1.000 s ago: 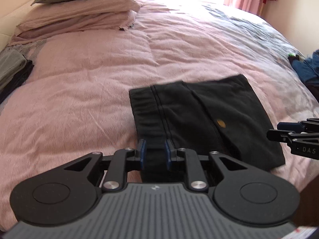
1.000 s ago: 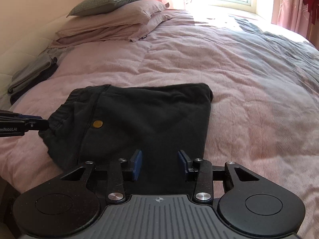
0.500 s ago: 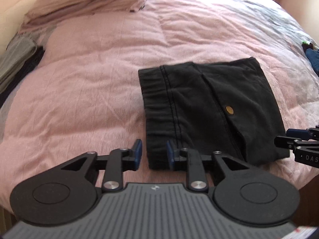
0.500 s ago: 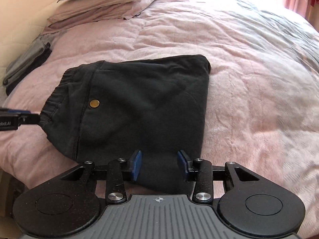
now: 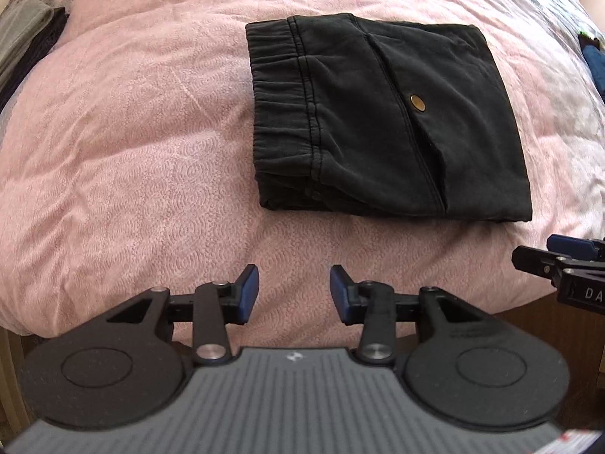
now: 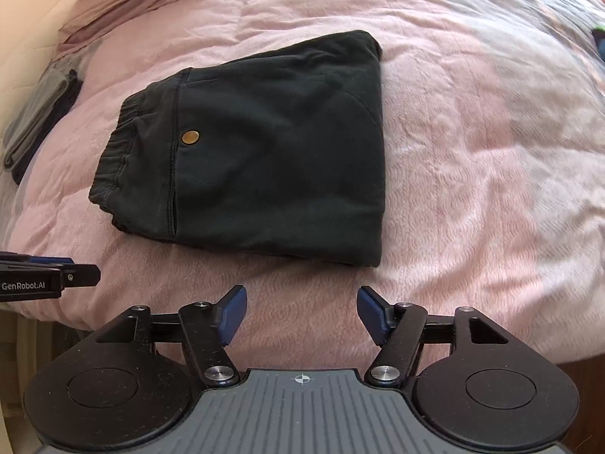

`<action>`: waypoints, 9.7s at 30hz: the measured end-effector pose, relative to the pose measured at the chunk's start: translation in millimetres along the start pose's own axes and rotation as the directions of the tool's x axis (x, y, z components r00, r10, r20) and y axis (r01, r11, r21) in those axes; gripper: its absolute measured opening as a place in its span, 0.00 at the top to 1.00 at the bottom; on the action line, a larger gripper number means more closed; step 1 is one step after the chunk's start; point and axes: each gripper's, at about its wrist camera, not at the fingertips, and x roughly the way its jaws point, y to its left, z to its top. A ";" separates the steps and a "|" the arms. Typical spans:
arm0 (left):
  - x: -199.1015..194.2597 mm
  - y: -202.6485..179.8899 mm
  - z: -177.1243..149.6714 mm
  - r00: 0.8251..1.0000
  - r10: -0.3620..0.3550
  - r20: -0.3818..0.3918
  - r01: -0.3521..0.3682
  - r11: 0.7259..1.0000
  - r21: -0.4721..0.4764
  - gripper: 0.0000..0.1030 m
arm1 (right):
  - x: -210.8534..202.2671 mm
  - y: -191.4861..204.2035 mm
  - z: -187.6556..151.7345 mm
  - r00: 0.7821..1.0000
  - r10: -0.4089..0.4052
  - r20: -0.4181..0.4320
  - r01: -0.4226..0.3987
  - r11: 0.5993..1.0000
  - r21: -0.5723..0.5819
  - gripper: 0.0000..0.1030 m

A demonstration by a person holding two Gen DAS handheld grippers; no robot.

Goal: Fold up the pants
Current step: 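Grasp the folded trousers' edge with the left tool while the right tool grasps the other edge, then lift and carry the folded trousers with both tools toward the headboard, then lower the trousers onto the grey folded clothes stack with both tools, then open both tools and withdraw them from the stack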

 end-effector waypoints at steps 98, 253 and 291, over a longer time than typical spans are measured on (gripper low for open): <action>-96.6 230.4 5.1 0.835 -0.108 0.540 0.489 0.595 -0.638 0.59 | 56.4 175.9 257.7 0.739 0.633 -0.230 -0.671 0.723 -0.167 0.81; -53.4 532.9 180.2 0.867 0.472 0.161 -0.153 0.560 -0.815 0.59 | 184.2 661.8 304.8 0.904 0.427 0.020 -0.280 0.627 -0.727 0.80; -246.2 166.3 76.4 0.763 0.607 0.224 -0.174 0.526 -0.833 0.01 | -84.1 433.5 164.1 0.870 0.493 0.002 -0.322 0.572 -0.754 0.43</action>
